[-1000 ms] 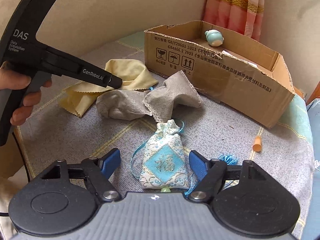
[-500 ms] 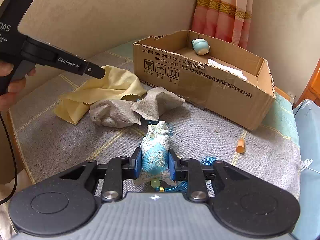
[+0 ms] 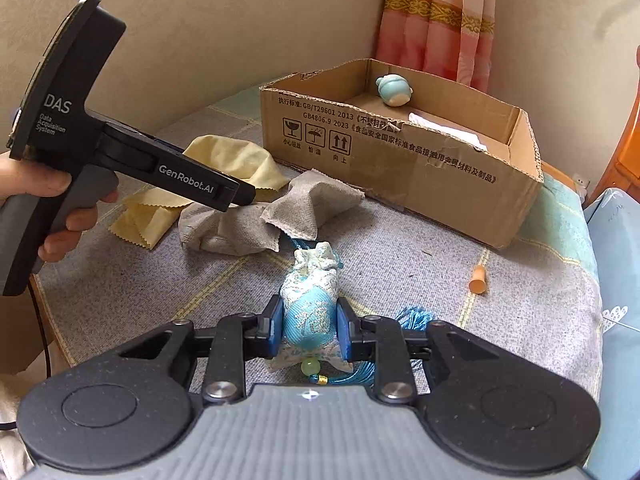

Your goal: Organize soft objects

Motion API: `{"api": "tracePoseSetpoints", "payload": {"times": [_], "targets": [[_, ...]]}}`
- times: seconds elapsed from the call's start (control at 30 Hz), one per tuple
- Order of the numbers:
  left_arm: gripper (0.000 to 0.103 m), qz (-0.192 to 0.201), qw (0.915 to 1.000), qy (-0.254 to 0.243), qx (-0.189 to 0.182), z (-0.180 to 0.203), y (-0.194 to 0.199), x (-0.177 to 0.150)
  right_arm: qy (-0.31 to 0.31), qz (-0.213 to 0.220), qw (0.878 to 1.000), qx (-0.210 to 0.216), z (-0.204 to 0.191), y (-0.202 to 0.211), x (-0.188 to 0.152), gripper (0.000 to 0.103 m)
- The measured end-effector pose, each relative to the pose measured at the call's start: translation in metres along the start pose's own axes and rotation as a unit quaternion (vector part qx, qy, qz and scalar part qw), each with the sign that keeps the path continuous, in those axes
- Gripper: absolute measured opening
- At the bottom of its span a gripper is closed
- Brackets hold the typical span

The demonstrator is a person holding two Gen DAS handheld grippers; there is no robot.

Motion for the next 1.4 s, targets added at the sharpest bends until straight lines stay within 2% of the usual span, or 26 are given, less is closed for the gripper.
{"api": "tracePoseSetpoints", "payload": {"times": [0.1, 0.17, 0.23, 0.27, 0.3, 0.33, 0.37, 0.43, 0.57, 0.67, 0.9, 0.97, 1.07, 1.2, 1.4], "targets": [[0.087, 0.001, 0.9996, -0.008, 0.027, 0.009, 0.002, -0.001, 0.001, -0.001, 1.000, -0.001, -0.001, -0.001, 0.000, 0.032], [0.094, 0.003, 0.9988, -0.009, 0.047, 0.013, 0.002, -0.001, -0.001, -0.002, 1.000, 0.001, -0.001, -0.003, -0.001, 0.032], [0.094, 0.003, 0.9987, 0.001, 0.051, 0.010, 0.001, -0.001, -0.004, -0.002, 1.000, 0.001, 0.000, -0.005, -0.001, 0.032], [0.091, 0.001, 0.9989, 0.007, 0.047, 0.008, 0.001, -0.002, -0.006, -0.002, 1.000, 0.001, 0.000, -0.005, -0.001, 0.032], [0.085, 0.000, 0.9990, 0.013, 0.042, 0.007, 0.002, -0.002, -0.006, -0.001, 1.000, 0.001, 0.000, -0.005, 0.000, 0.032], [0.065, -0.003, 0.9992, 0.016, 0.038, 0.005, 0.003, -0.003, -0.007, 0.001, 1.000, 0.002, 0.000, -0.005, 0.000, 0.032], [0.049, -0.009, 0.9991, 0.016, 0.038, 0.004, 0.002, -0.005, -0.008, 0.002, 1.000, 0.002, 0.000, -0.004, 0.000, 0.032], [0.043, -0.006, 0.9993, 0.018, 0.031, 0.001, 0.005, -0.007, -0.011, 0.005, 1.000, 0.004, 0.001, -0.002, 0.000, 0.032], [0.020, -0.003, 0.9994, 0.023, 0.024, -0.003, 0.011, -0.012, -0.015, 0.004, 1.000, -0.001, 0.005, -0.003, -0.001, 0.033], [0.012, -0.004, 0.9994, 0.030, 0.014, -0.007, 0.012, -0.012, -0.019, -0.002, 1.000, -0.004, 0.008, -0.007, -0.004, 0.034], [0.009, -0.006, 0.9997, 0.019, -0.015, -0.013, 0.027, -0.001, -0.013, -0.008, 1.000, -0.008, 0.008, -0.015, -0.006, 0.036], [0.009, -0.010, 0.9994, 0.009, -0.033, -0.012, 0.036, 0.006, -0.005, -0.007, 1.000, -0.010, 0.006, -0.013, -0.006, 0.030], [0.009, -0.003, 0.9988, -0.012, -0.048, -0.013, 0.054, 0.019, -0.002, -0.003, 1.000, -0.007, 0.006, -0.009, -0.002, 0.027], [0.009, 0.006, 0.9968, -0.025, -0.075, -0.014, 0.075, 0.038, -0.005, 0.005, 1.000, -0.002, 0.010, 0.003, 0.005, 0.027], [0.009, 0.022, 0.9956, -0.051, -0.075, -0.008, 0.092, 0.056, 0.000, 0.026, 1.000, -0.009, 0.014, 0.018, 0.016, 0.027]]}}
Point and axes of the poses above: each gripper's, at about its wrist camera, not at the fingertips, and y roughly against the way its jaws point, z to its right, x to its top, the point moved 8 cm from there along -y, roughly the way its jaws point
